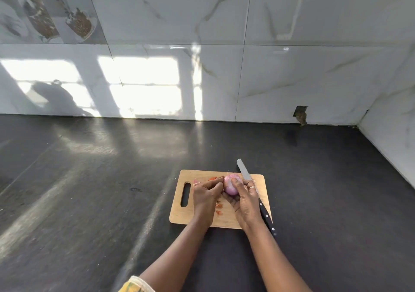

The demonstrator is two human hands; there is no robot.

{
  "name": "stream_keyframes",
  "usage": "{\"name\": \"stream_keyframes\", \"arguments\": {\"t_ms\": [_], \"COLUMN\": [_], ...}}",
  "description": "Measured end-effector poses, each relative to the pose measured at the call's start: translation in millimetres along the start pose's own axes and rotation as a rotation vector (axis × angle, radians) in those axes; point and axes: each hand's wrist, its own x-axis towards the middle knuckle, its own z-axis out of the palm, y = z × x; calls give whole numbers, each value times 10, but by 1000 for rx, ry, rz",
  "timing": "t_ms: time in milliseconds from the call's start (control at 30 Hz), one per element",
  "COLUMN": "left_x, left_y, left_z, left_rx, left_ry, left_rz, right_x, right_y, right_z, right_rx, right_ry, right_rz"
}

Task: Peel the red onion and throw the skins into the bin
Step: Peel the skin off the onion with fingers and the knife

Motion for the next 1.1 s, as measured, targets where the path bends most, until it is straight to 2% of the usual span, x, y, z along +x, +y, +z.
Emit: {"name": "stream_keyframes", "arguments": {"t_ms": [100,233,300,500,700,800,933,1100], "left_x": [-33,-61,-36,61,41,55,158,190], "left_y": [-1,-10,-30,-27,-45,-90,-139,-66], "left_z": [-20,-76,-107,-154,-128,-99,-129,-160], "left_rx": [-83,325,448,571,718,725,612,506], "left_ry": [-38,23,2,-65,25,47,-55,-92], "left_rz": [36,377,498,604,764,753,573,525], "right_x": [0,-8,-3,-5,-2,4,30,34], "right_y": [-2,-19,-35,-42,-43,-43,-38,-39], "right_z": [8,7,6,36,24,11,-7,-10], "right_rx": [6,33,46,8,25,21,4,-13], "right_ry": [2,-2,0,-1,-13,-11,1,12], "right_rz": [9,28,35,40,42,44,48,56]}}
